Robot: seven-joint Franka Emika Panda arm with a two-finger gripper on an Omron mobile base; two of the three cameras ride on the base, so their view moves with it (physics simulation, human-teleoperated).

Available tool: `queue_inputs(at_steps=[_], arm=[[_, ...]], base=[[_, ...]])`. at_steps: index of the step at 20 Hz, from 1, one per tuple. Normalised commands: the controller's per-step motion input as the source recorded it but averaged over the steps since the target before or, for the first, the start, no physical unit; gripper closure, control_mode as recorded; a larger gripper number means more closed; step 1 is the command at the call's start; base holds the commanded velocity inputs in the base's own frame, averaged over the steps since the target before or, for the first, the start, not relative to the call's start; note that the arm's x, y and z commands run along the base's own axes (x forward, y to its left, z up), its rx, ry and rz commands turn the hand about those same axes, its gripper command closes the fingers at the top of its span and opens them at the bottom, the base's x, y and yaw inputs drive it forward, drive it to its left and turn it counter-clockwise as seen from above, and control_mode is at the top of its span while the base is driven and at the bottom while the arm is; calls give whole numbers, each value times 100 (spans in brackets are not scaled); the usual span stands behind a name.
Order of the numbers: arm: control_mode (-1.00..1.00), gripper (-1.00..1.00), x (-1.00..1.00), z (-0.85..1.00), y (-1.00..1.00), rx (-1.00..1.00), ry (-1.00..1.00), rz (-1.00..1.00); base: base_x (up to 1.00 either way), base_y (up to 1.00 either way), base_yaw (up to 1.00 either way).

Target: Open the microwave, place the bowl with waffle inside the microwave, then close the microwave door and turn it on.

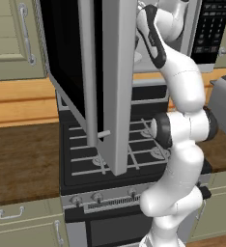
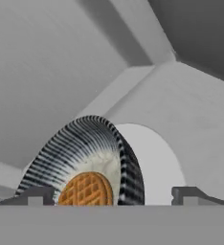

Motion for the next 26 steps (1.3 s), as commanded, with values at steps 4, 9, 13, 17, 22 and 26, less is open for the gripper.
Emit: queue_inputs(at_steps=[4,9,13,17,22,26], arm=[[-100,-100,-100,-22,-10,0,-10,0],[-100,-100,-100,-22,0,0,-19,0],[-100,-100,-100,-17,-1,0,-21,0],[-100,-100,-100,-10,-6,0,-10,0],[-100,-100,-100,-8,0,0,-2,0],[-100,100,-100,0,0,0,1,0]], base=[[0,0,0],[0,0,0],[0,0,0],[0,0,0],[0,0,0],[0,0,0]])
